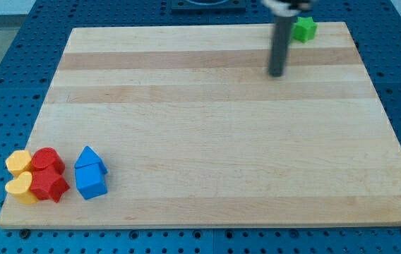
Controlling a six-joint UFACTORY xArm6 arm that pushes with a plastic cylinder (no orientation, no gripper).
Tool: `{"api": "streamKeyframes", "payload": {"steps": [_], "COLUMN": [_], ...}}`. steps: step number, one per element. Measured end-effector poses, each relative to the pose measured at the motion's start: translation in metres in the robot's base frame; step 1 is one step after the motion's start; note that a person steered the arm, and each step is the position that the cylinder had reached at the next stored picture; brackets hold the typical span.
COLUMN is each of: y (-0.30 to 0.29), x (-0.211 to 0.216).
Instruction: Slide the green blocks to the top left of the board
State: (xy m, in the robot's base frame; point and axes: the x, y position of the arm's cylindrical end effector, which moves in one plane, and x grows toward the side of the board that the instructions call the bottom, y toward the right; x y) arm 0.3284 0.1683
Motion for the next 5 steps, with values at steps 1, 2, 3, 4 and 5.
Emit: {"api": "streamKeyframes", "payload": {"steps": [1, 2, 3, 4, 5], "y": [0.093, 0.121, 0.120, 0.091, 0.046], "x": [-0.029, -0.079, -0.119, -0.122, -0.117]}}
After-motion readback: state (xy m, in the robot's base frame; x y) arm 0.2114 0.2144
